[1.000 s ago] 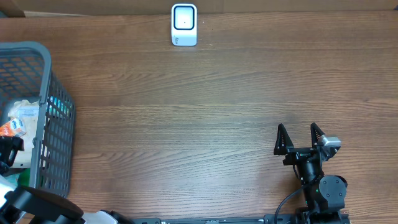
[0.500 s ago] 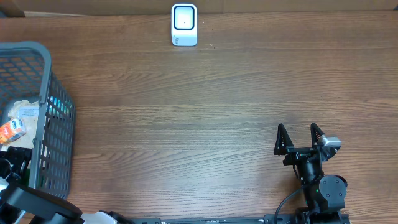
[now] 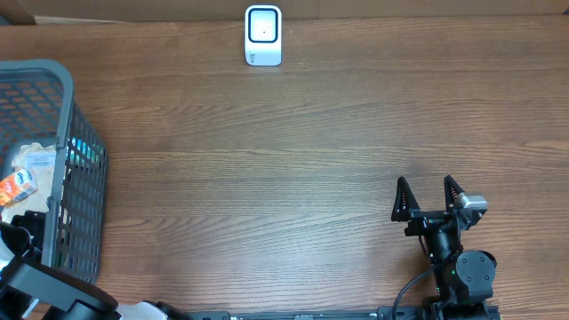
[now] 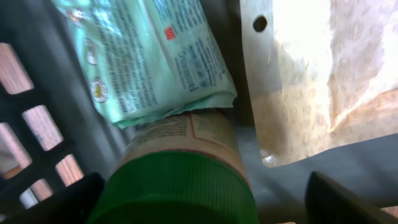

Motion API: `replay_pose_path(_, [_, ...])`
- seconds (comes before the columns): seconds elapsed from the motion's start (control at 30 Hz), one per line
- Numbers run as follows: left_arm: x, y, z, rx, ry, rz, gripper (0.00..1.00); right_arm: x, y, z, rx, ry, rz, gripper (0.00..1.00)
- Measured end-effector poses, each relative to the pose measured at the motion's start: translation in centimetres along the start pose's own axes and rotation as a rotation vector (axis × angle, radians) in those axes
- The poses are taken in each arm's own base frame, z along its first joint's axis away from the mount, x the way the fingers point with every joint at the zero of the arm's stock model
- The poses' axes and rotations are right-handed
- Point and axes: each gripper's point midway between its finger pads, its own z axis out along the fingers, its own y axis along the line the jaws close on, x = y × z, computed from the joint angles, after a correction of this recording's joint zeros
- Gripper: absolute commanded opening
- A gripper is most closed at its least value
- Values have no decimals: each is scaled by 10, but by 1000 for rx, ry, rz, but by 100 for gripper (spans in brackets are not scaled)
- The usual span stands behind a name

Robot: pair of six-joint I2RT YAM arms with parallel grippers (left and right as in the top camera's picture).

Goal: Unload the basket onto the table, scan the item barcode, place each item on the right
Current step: 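Reach into the basket and grasp the green-capped jar with the left gripper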

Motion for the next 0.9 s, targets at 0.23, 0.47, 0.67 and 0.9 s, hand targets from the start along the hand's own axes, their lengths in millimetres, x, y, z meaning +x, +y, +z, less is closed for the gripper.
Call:
replay_pose_path(0.23, [2, -1, 4, 6, 5, 3, 66, 0, 0, 0, 0, 0, 0, 100])
replay_pose_path(0.47, [3, -2, 4, 8, 8, 13, 45, 0, 0, 0, 0, 0, 0, 100])
replay_pose_path(0.67, [4, -2, 4, 8, 9, 18, 37, 0, 0, 0, 0, 0, 0, 100])
replay_pose_path(0.9, [9, 0, -7, -2, 45, 19, 31, 0, 0, 0, 0, 0, 0, 100])
